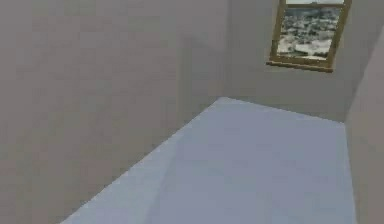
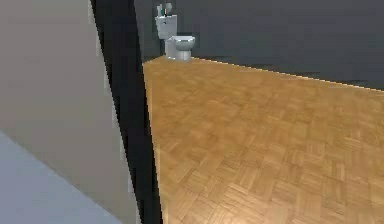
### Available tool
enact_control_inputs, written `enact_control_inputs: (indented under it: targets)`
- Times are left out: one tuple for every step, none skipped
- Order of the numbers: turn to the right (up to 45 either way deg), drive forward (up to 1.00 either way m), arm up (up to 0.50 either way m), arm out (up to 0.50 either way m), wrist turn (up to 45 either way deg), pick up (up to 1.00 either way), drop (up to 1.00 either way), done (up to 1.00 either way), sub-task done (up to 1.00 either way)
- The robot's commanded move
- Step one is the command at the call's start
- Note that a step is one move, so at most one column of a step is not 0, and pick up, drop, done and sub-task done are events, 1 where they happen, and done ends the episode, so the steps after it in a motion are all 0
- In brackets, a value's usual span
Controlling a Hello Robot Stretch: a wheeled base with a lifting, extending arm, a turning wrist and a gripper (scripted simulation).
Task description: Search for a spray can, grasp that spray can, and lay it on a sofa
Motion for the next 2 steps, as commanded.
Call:
enact_control_inputs:
  targets:
    - [45.0, 0.0, 0.0, 0.0, 0.0, 0.0, 0.0, 0.0, 0.0]
    - [45.0, 0.0, 0.0, 0.0, 0.0, 0.0, 0.0, 0.0, 0.0]
